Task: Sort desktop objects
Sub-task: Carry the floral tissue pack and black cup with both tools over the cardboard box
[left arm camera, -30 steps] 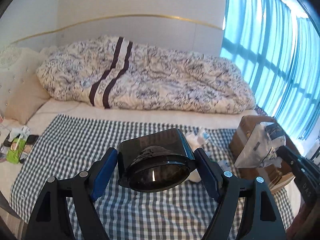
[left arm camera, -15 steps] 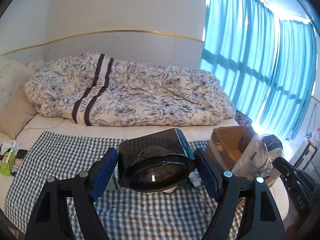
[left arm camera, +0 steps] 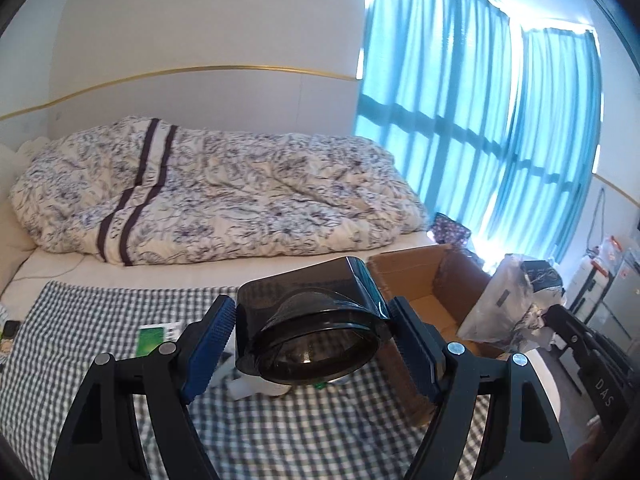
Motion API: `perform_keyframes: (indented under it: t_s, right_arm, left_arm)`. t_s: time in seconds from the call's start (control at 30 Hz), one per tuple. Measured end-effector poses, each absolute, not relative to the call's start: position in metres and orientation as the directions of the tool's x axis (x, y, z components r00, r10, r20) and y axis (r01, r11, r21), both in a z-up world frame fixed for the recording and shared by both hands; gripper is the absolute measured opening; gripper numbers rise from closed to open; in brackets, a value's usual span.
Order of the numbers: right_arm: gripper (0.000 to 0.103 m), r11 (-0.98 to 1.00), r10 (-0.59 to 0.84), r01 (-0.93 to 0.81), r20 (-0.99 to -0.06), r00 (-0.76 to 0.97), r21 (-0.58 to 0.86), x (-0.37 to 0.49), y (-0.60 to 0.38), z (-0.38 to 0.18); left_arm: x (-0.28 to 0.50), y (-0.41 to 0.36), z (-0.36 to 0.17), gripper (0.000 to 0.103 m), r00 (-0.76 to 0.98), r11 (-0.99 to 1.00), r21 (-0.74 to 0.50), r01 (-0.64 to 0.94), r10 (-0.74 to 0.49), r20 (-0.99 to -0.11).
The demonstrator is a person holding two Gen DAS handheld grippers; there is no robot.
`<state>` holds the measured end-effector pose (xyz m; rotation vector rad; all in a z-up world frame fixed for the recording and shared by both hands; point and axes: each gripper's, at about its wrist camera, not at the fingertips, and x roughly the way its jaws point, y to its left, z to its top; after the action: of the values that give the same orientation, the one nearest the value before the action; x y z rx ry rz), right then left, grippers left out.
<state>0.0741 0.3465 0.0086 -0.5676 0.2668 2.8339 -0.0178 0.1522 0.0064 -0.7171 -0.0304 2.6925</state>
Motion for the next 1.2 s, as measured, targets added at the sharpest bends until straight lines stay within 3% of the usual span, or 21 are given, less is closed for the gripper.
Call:
perform_keyframes:
  t_s: [0.8,1.2]
  right_arm:
    - [0.001,-0.922,0.305,-0.373,-0.398,-0.865,0.106,0.03,0.407,0.024]
    - [0.001,-0.901,0.335,-0.422,-0.453,-0.826,0.104,0.007,0.433,0.006]
  left_arm:
    - [-0.054,0.253,0.016,0.08,-0.757,-0.862,-0.073,-0.501,0.478,-0.446]
    - [-0.085,0.287,0.003,0.08,-0.704,-0.827,-0.074,-0.558,0.519,-0.485]
